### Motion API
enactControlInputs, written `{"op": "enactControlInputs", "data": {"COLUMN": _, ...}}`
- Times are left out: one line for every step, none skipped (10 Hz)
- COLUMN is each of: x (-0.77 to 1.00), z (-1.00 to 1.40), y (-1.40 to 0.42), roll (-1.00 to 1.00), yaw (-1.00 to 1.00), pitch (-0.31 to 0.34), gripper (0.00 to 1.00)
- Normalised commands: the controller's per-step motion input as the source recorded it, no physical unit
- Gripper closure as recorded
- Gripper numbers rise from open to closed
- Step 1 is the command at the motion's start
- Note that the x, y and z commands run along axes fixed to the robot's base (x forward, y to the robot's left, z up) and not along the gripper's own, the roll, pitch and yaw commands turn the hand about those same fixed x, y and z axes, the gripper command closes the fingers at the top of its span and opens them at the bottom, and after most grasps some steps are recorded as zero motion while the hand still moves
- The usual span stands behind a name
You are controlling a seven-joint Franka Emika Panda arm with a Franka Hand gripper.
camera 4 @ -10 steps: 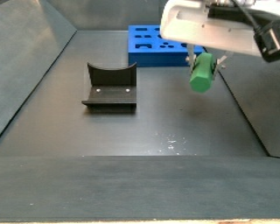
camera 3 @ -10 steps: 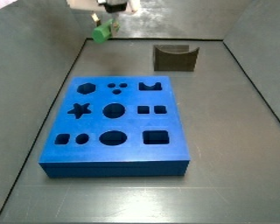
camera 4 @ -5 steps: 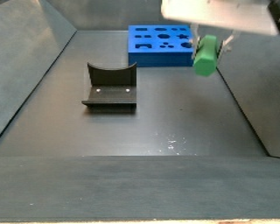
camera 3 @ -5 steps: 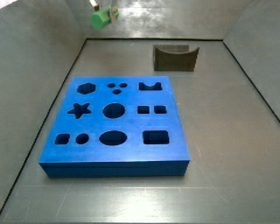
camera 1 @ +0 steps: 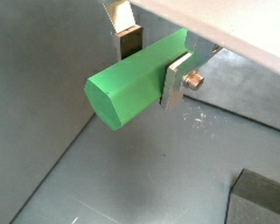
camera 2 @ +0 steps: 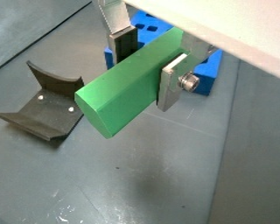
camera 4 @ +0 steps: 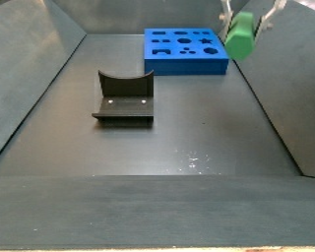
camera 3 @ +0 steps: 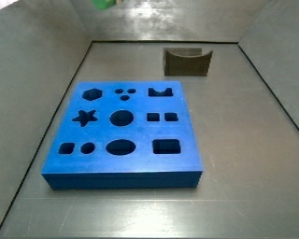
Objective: Pick up the hexagon object. Move up. Place the hexagon object on the fixture. Regrasp the hexagon object. Move to above the board. Insert the hexagon object.
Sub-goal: Place the hexagon object on the fixture.
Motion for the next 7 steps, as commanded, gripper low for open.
{"op": "enactControlInputs", "data": {"x": 1.0, "z": 0.44, "y": -0.37, "roll": 0.41, "yaw": 1.0, "pitch": 0.064, "gripper": 1.0}}
{"op": "enactControlInputs", "data": {"x": 1.0, "z": 0.44, "y": -0.37, "roll": 0.42, "yaw": 1.0, "pitch": 0.078, "gripper": 1.0}}
{"op": "enactControlInputs", "data": {"x": 1.0, "z": 0.42, "y": -0.36, "roll": 0.42, "yaw": 0.81, "pitch": 0.126, "gripper": 1.0}}
{"op": "enactControlInputs", "data": {"x": 1.0, "z": 0.4, "y": -0.34, "roll": 0.29, "yaw": 0.57, "pitch": 0.099, "gripper": 1.0}}
{"op": "enactControlInputs", "data": {"x": 1.0, "z": 0.37, "y": -0.32, "roll": 0.19, "yaw": 0.38, "pitch": 0.069, "gripper": 1.0}}
{"op": "enactControlInputs", "data": {"x": 1.0, "z": 0.36, "y": -0.3, "roll": 0.13, "yaw": 0.25, "pitch": 0.058, "gripper": 1.0}}
{"op": "enactControlInputs", "data": {"x": 1.0, "z": 0.33, "y": -0.28, "roll": 0.1, "yaw": 0.14, "pitch": 0.067, "gripper": 1.0}}
